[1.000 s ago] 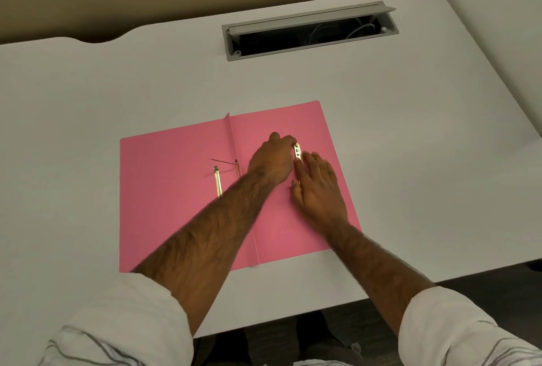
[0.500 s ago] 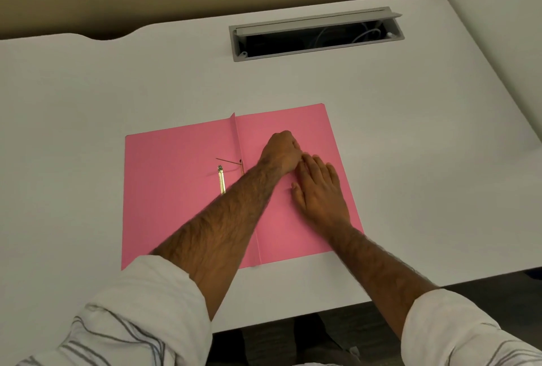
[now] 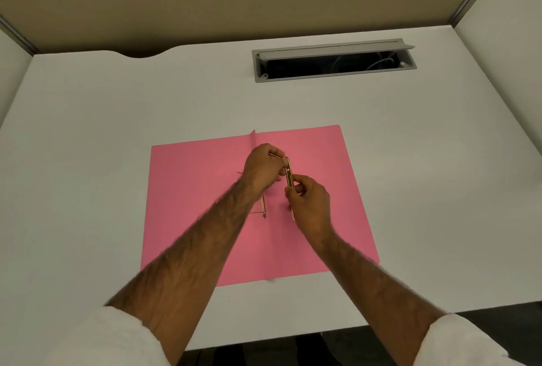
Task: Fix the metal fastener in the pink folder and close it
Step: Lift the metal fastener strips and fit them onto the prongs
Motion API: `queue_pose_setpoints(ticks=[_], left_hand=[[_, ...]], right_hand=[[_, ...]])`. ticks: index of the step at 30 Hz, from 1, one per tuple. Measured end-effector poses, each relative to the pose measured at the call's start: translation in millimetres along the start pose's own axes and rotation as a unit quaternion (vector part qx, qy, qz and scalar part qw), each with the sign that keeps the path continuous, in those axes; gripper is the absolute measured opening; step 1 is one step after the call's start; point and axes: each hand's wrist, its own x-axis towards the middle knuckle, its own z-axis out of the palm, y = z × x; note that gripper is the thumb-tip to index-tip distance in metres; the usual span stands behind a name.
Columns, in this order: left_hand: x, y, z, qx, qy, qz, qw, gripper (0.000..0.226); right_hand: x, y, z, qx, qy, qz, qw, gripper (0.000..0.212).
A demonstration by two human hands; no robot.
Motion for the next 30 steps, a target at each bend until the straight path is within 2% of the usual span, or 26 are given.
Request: queue_pose_setpoints(ticks=[4,12,17,20,23,30], left_hand=[[-10.7,-12.3,-26.8,-0.041,0.043,-0.009,0.998,0.013],[-16.1,-40.2,-76.9,-0.038,0.073,-0.038,0.996,0.016],[-12.9,-55.5,-96.7,-0.047,0.099,-0.047,0.993,0.016],[-11.4,-61.5,-99.0,-0.066,0.089,-0.061,0.992,0.017],[-10.8,-63.1,-96.5,-0.09,0.071,-0.074,0.991,0.019],[-7.0,-55.5,-87.8,-0.128,0.032,-0.069,0.989,0.019]], right_hand=[[-10.1,-24.2,31.3,0.01,-0.002,-0.041,0.999,0.025],[-21.6,-38.6,68.4,-0.09,-0.072,-0.124,0.986,0.026],[-6.0,-39.0,64.1,-0.17,-0.019,-0.156,0.973,0.023],[11.8,-39.6,60.6,-0.233,-0.056,-0.148,0.959,0.028],[25.6,-39.6,59.4,-0.239,-0.089,-0.137,0.957,0.024],[34.3,-34.9,60.3,-0.25,-0.09,-0.145,0.953,0.022]])
